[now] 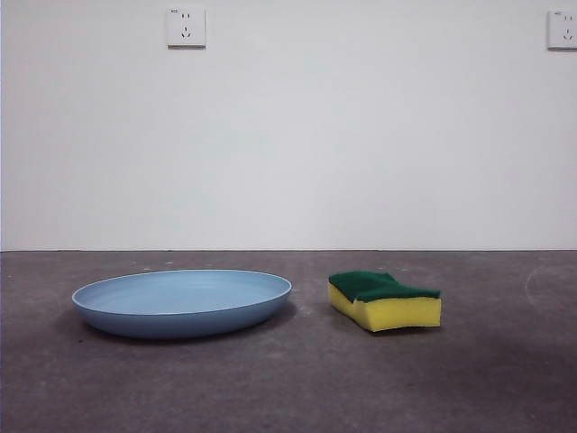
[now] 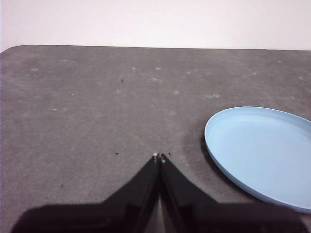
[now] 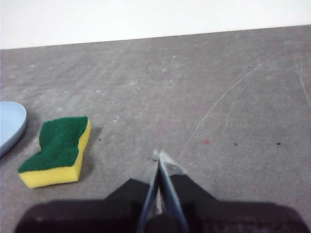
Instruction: Pick up the plate,pick up the cloth,clean the plate with the cloth
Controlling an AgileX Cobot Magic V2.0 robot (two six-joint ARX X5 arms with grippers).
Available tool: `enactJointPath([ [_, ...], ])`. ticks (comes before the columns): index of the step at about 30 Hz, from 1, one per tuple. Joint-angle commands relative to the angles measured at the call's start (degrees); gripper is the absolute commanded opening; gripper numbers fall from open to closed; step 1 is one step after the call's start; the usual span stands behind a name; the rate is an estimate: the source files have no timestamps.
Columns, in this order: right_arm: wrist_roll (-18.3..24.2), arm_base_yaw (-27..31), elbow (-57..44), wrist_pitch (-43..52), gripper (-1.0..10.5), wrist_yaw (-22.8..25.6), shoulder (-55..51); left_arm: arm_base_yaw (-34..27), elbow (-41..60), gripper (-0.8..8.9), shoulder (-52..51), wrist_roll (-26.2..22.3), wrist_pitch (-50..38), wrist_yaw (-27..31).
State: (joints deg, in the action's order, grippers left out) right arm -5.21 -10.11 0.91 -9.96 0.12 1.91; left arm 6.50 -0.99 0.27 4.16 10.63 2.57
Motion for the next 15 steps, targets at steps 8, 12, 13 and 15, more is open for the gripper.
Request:
enactJointPath([
  [8,-10.8,-0.1,0.1,-1.0,-0.1,-0.1,0.2,-0.2,-0.5,-0.06,0.1,4.9,2.3,0.2],
  [12,-13.9,-0.1,3.5,-4.4,-0.1,-0.3,2.9,-0.2,-4.2,-0.06,1.5,7.5,5.9,-0.4],
  [13,-13.9,-0.1,4.6,-5.1,-0.1,-0.3,4.0,-0.2,-5.4,-0.06,2.3,8.0,6.3,-1.1],
  [15,-13.9,-0.1,7.0,-6.2,-0.1,-0.3,6.2,-0.2,-8.0,-0.06,4.4,8.4,6.4,-2.6],
])
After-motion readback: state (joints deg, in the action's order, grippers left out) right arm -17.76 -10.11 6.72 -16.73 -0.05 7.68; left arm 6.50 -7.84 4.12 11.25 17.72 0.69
